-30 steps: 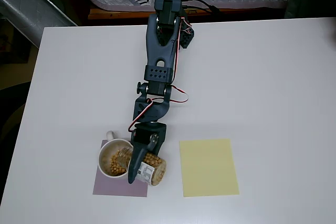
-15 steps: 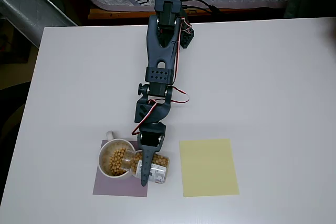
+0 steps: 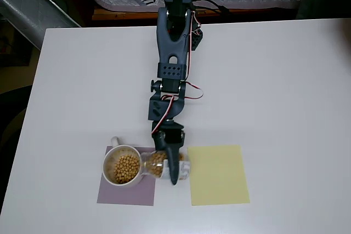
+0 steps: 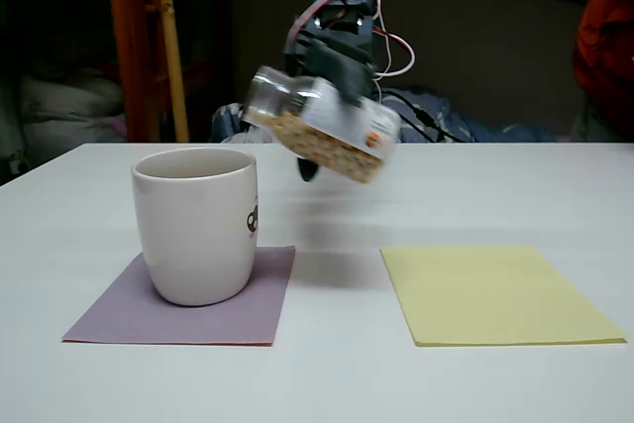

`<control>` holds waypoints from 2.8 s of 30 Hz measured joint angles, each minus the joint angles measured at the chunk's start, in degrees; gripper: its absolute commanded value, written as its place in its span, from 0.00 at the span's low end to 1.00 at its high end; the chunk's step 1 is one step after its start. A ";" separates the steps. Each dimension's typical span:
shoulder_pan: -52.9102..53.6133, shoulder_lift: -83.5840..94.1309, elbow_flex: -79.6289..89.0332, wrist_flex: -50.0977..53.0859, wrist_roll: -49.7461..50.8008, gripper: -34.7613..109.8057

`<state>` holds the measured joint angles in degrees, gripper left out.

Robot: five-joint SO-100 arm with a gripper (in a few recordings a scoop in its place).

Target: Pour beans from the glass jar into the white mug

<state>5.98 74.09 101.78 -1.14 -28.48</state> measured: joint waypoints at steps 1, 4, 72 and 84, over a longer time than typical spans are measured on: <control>0.00 0.97 2.11 -1.32 -2.02 0.24; -0.35 4.92 8.70 -6.50 -8.00 0.24; -16.00 -37.88 -4.31 -57.83 -65.83 0.65; -12.92 -12.04 18.72 -57.83 -53.26 0.64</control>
<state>-6.94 62.05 120.50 -58.97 -81.74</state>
